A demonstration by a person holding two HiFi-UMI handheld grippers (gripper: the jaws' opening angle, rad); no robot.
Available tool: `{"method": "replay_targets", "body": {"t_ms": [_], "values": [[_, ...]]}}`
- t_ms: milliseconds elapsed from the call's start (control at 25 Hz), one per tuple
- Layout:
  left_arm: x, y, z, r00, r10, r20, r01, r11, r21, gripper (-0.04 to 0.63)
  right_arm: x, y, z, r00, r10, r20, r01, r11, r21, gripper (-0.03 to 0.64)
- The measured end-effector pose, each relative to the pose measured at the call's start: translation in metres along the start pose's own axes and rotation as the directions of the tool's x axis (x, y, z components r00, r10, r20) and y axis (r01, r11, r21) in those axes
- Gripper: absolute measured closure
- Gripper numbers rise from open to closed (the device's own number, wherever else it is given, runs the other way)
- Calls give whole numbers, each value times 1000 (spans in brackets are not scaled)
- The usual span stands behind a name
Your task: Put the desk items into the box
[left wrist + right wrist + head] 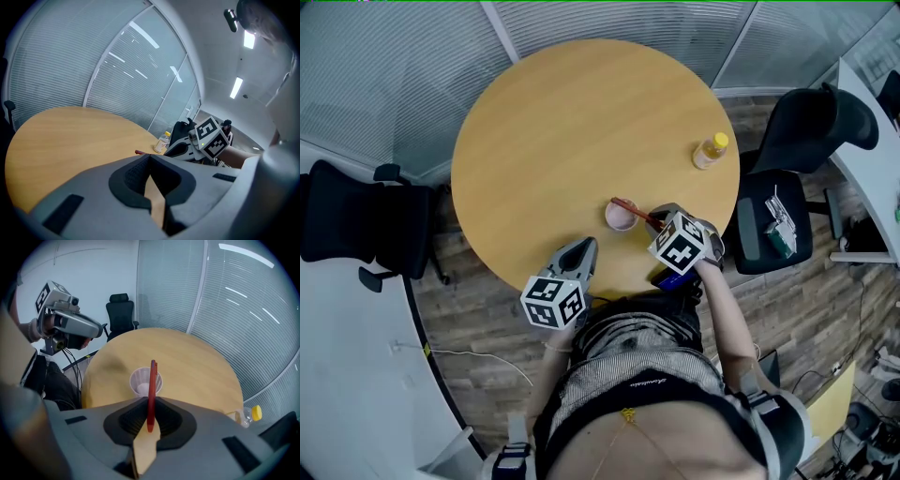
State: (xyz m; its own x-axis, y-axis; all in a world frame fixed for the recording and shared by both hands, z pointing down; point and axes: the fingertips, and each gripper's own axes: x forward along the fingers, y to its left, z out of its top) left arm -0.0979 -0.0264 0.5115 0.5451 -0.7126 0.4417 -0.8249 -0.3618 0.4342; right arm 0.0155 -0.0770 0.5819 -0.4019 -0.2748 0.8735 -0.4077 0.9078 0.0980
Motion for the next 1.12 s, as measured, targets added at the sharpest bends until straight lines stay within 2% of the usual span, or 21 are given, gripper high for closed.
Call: {"method": "replay_targets", "body": {"t_ms": [520,760,1120], "values": [[1,7,-2,1000,7,-3,-7,1000,-13,577,13,11,-12,987,25,-157,-40,995,-90,555],[1,8,-4,1000,5,-6,-5,1000,-17,577,21,11,-8,987,17,-161,-34,994,-100,555],[4,10,-3,1000,2,-12,-2,1000,-20,577,29,11,0,994,39,-102,-44,998,-49,555]]}}
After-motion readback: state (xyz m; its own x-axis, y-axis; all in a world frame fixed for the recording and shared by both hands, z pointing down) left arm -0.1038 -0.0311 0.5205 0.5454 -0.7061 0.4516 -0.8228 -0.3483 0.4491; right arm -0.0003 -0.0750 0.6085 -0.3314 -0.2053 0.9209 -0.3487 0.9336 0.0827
